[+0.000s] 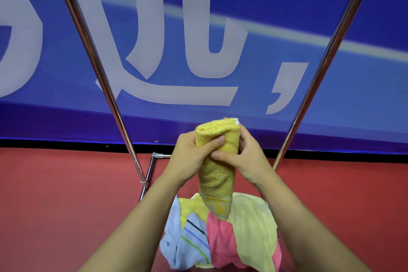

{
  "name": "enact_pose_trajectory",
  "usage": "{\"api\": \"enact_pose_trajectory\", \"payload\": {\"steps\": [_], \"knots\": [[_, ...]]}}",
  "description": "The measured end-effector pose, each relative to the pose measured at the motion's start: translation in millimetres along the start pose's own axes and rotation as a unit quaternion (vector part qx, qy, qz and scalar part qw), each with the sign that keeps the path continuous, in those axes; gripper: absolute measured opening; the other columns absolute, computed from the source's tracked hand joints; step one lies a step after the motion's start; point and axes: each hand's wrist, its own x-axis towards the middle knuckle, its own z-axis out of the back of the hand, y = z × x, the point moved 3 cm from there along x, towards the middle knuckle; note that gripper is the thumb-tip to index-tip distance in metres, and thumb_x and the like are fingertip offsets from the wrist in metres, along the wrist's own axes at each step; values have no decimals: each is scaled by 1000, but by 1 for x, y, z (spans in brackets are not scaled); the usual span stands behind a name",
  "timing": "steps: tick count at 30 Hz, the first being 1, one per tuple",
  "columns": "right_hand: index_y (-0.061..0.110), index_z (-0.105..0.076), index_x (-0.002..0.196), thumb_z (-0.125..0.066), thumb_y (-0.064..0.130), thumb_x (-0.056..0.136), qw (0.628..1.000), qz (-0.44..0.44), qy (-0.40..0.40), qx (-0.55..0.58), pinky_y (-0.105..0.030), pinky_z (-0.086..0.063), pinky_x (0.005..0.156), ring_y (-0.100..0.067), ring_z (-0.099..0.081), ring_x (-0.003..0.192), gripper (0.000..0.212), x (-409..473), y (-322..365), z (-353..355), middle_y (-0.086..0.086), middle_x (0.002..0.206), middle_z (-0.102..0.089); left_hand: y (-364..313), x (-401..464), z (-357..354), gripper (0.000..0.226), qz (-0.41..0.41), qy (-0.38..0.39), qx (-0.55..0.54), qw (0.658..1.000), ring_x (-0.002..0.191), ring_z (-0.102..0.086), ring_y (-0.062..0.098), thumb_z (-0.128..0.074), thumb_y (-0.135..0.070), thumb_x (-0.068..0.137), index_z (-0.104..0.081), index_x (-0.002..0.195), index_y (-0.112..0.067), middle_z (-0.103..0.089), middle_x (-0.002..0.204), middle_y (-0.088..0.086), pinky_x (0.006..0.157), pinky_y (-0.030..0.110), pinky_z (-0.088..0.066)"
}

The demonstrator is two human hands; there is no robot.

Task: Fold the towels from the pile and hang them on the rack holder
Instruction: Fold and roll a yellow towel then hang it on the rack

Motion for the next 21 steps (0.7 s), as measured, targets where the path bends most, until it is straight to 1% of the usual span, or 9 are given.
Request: {"api": "enact_pose_trajectory", "payload": {"steps": [2, 4, 6, 8, 11, 14, 17, 19, 21], "knots": [[14, -69, 112, -88, 1, 73, 1000, -17, 6, 20, -27, -57, 81, -13, -74, 96, 46, 0, 3, -1, 0, 101, -79, -5, 0, -2, 14, -7, 9, 6, 1000, 89, -74, 10, -76, -14, 90, -80, 103, -13, -81, 96, 1, 80, 24, -57], [11, -75, 100, -86, 1, 74, 999, -27, 12, 13, -25, -57, 74, -14, -76, 87, 29, 0, 0, -2, -3, 93, -80, -12, 0, -1, 12, -11, 6, -3, 1000, 87, -74, 7, -77, -14, 89, -80, 101, -15, -80, 93, -1, 77, 21, -56], [8, -78, 94, -87, 4, 74, 999, -46, 15, 6, -26, -58, 73, -16, -77, 85, 23, -1, -8, -5, -6, 91, -81, -20, 2, 2, 10, -22, -5, -8, 1000, 83, -72, 5, -77, -16, 88, -80, 97, -15, -80, 88, -3, 75, 20, -55], [4, -78, 93, -88, 6, 73, 997, -71, 13, -1, -33, -60, 77, -18, -76, 85, 23, -3, -19, -9, -9, 92, -80, -27, 4, 7, 3, -30, -24, -10, 999, 75, -68, 2, -77, -17, 88, -79, 90, -15, -77, 79, -8, 70, 18, -53], [4, -78, 95, -89, 6, 72, 994, -104, 15, 3, -43, -60, 83, -25, -77, 89, 26, -6, -36, -19, -11, 95, -80, -36, 8, 11, 5, -34, -38, -1, 999, 67, -65, 0, -77, -16, 89, -77, 83, -16, -73, 69, -12, 63, 16, -50], [3, -78, 98, -86, 0, 74, 991, -129, 25, 34, -35, -61, 81, -21, -76, 88, 25, -11, -49, -26, -12, 97, -80, -44, 11, 12, 5, -34, -43, 9, 998, 71, -67, 4, -78, -19, 88, -77, 84, -16, -74, 73, -8, 66, 20, -54], [5, -77, 95, -84, -1, 76, 986, -157, 24, 44, -28, -59, 71, -18, -75, 81, 22, -17, -64, -29, -10, 93, -80, -51, 13, 16, 9, -40, -62, 3, 997, 69, -67, 3, -77, -17, 89, -75, 80, -17, -73, 70, -9, 64, 18, -53], [6, -78, 94, -84, 0, 76, 984, -170, 23, 47, -28, -57, 68, -17, -75, 79, 20, -21, -72, -31, -9, 92, -80, -55, 16, 21, 11, -45, -81, 1, 996, 67, -66, 3, -78, -18, 89, -75, 78, -17, -72, 68, -10, 63, 19, -53], [5, -78, 95, -84, 0, 76, 983, -177, 27, 46, -30, -59, 70, -20, -76, 81, 21, -23, -81, -32, -12, 94, -80, -59, 18, 24, 13, -48, -95, 6, 994, 66, -66, 3, -79, -20, 88, -75, 77, -18, -72, 68, -10, 63, 20, -54]]}}
